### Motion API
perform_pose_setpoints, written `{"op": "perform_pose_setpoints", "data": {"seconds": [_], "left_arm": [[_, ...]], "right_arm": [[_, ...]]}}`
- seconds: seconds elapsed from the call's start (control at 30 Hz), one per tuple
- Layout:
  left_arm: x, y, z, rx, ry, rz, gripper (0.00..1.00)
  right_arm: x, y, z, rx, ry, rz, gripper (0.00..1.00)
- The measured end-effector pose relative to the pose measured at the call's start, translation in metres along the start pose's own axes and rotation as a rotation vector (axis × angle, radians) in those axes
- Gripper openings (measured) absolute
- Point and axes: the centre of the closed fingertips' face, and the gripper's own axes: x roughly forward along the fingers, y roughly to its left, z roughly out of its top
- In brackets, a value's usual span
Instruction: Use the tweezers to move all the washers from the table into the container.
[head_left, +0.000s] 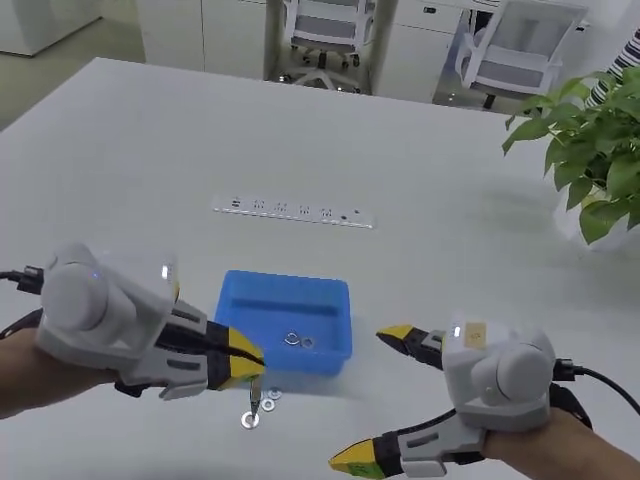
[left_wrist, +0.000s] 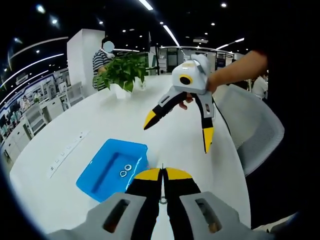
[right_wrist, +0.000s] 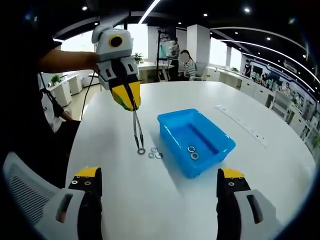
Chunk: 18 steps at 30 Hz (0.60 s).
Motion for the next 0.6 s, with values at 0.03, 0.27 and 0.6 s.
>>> {"op": "perform_pose_setpoints", "data": {"seconds": [0.03,0.27,0.6], "left_arm": [[0.0004,-0.0004,-0.0004,-0.001,0.001,0.0,0.05],[0.0023,-0.0034,-0.0034,-0.008,0.01,-0.004,0.05],[0.0021,-0.0043,-0.005,-0.015,0.008,-0.001,0.05]], "right_arm": [[-0.0002,0.0007,-0.0007,0.001,0.002,0.001,0.96],[-0.0002,0.0024,-0.0036,0.005,0.006,0.004,0.96],[0.0007,0.0047,-0.0059,0.006,0.013,0.012,0.95]]}}
